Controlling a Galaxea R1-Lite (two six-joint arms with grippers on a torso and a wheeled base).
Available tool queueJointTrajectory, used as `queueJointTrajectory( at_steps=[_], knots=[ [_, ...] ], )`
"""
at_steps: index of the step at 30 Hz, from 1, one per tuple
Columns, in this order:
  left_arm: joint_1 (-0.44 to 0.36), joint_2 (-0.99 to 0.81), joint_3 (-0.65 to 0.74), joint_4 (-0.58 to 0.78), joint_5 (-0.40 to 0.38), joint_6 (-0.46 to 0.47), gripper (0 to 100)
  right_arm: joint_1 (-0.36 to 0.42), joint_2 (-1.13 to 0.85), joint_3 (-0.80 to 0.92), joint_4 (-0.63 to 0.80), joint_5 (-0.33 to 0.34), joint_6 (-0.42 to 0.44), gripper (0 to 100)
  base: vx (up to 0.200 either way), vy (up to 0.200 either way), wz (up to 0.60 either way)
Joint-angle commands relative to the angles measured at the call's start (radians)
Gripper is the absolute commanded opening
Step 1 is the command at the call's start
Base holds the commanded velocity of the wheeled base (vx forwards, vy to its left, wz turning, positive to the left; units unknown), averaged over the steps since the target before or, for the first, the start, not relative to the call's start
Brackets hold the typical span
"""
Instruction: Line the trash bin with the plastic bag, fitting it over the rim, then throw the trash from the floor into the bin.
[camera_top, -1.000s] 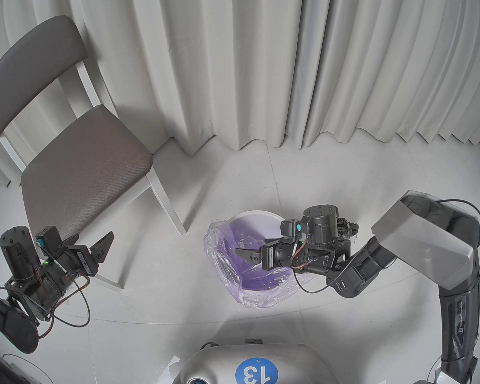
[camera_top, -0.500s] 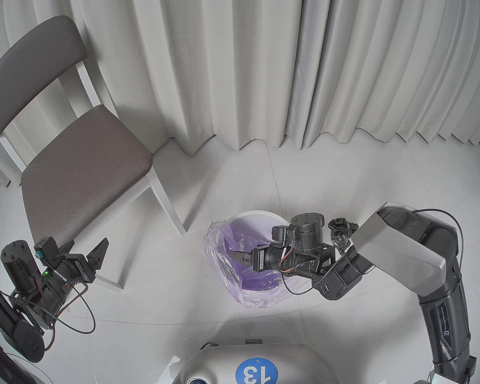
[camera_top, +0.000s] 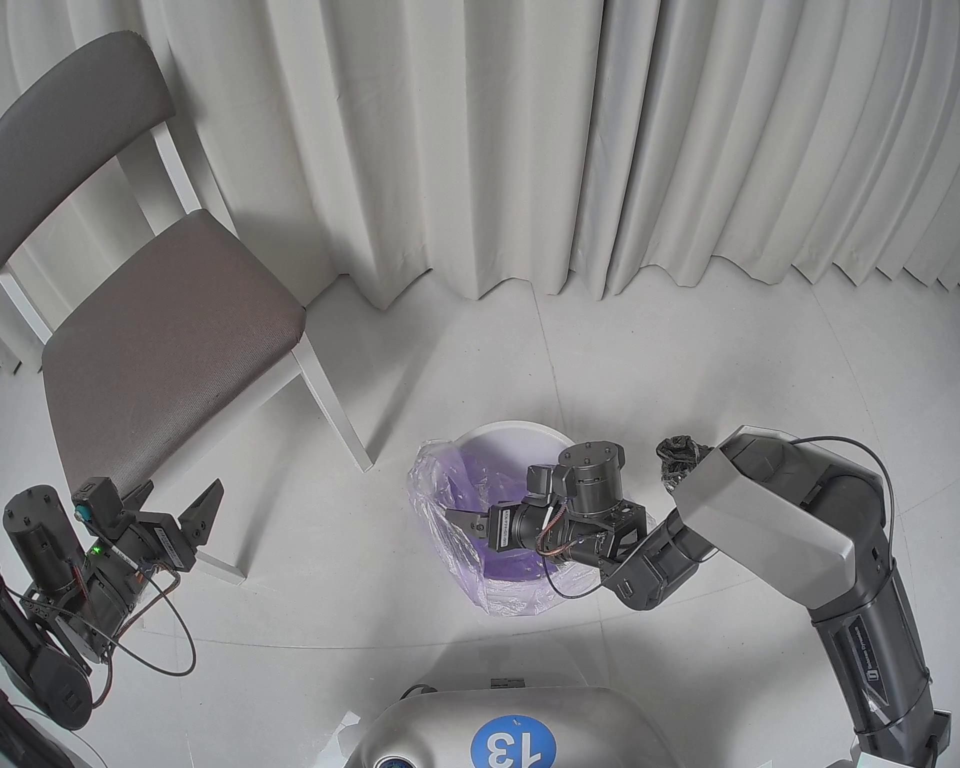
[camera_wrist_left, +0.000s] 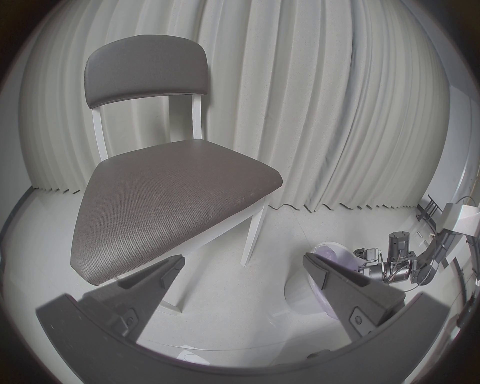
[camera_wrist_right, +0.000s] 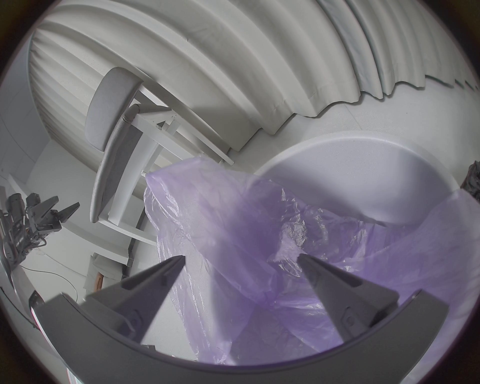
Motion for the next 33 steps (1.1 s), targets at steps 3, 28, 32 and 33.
queueJointTrajectory(
  at_steps=[3, 28, 32, 33],
  knots=[
    [-0.002, 0.000, 0.009, 0.000, 0.000, -0.001, 100, 0.002, 0.036, -0.025, 0.005, -0.002, 0.001, 0, 0.000, 0.000, 0.00],
    [-0.010, -0.109, 0.017, 0.021, -0.023, 0.002, 100, -0.010, -0.215, -0.220, 0.557, -0.017, -0.234, 0, 0.000, 0.000, 0.00],
    [-0.033, -0.112, 0.018, 0.023, -0.020, 0.008, 100, 0.018, -0.205, -0.233, 0.590, -0.017, -0.285, 0, 0.000, 0.000, 0.00],
    [-0.033, -0.111, 0.018, 0.023, -0.018, 0.008, 100, 0.027, -0.200, -0.234, 0.588, -0.017, -0.291, 0, 0.000, 0.000, 0.00]
  ],
)
